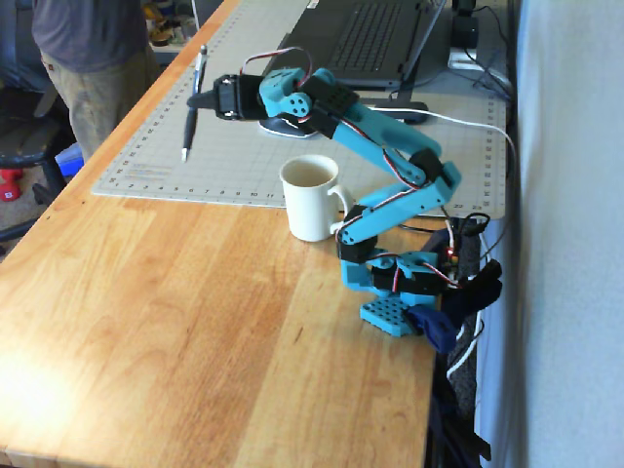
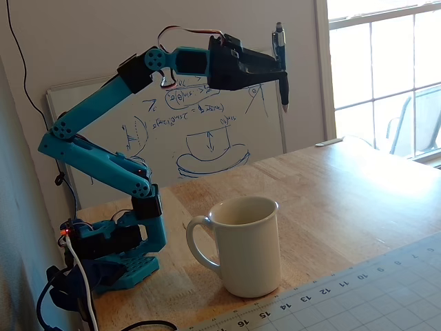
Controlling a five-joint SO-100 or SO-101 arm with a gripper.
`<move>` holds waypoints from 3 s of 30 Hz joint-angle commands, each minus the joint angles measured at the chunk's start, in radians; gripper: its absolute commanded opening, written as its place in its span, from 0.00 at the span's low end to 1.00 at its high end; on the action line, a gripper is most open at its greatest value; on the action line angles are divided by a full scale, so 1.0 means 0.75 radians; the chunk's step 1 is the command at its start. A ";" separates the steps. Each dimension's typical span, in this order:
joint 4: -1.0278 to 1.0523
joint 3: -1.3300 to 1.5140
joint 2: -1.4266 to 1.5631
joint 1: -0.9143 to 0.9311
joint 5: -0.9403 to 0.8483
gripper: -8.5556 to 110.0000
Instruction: Grasp a pen and put it in a mug.
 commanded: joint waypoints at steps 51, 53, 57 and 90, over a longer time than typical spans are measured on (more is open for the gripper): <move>-0.018 1.137 1.107 0.792 -0.497 0.11; -0.018 1.139 1.107 0.785 -0.497 0.14; -0.018 1.129 1.107 0.779 -0.475 0.20; 0.004 1.162 0.900 -0.479 1.651 0.13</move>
